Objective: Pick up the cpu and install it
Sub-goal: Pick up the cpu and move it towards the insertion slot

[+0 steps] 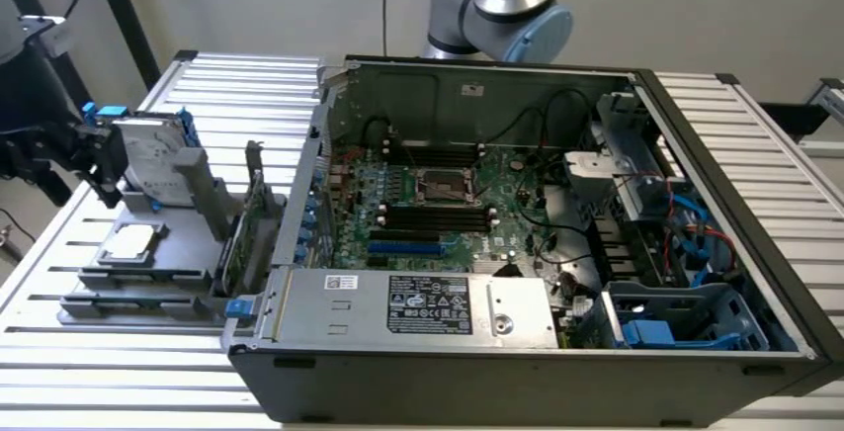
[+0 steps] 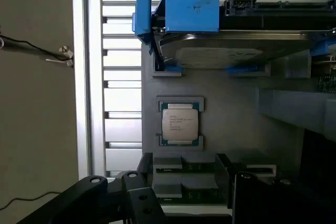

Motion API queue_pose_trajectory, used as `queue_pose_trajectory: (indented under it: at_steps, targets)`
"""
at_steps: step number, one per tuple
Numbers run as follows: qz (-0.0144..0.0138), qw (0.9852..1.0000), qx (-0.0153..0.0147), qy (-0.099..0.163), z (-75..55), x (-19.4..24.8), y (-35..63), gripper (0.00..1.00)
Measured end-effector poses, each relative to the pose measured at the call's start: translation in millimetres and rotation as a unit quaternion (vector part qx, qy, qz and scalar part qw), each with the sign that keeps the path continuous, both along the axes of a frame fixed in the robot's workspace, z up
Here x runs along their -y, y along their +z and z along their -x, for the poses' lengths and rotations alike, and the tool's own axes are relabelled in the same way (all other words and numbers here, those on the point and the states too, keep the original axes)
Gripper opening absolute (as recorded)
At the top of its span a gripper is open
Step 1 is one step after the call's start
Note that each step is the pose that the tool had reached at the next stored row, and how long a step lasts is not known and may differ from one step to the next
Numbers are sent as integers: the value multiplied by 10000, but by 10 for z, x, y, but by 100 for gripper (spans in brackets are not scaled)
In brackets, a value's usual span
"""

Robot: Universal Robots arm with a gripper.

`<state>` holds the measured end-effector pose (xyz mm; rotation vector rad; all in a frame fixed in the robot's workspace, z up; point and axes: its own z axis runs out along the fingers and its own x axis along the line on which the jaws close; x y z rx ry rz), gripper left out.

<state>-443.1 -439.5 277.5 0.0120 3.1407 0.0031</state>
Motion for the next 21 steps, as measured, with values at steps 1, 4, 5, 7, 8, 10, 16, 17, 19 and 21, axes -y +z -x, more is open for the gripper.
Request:
queue_pose_trajectory:
  at_steps: [1,4,5,7,8,10,16,17,19,21]
  targets:
    - [-3,10000,-1,-1,-20,7,-17,59]
    - [-14,10000,0,-2,-92,24,-73,59]
    - [-25,10000,1,-1,-108,26,-89,59]
    - [-70,10000,0,-2,-124,29,-108,59]
    - [-84,10000,0,-2,-128,30,-122,59]
    - [-96,10000,0,-3,-128,30,-153,59]
    - [-121,9999,-24,-5,-129,32,-221,59]
    - [-127,9999,-31,-6,-129,32,-228,59]
    - [-142,9999,-48,-9,-130,32,-242,59]
    - [-155,9999,-70,-11,-129,32,-254,59]
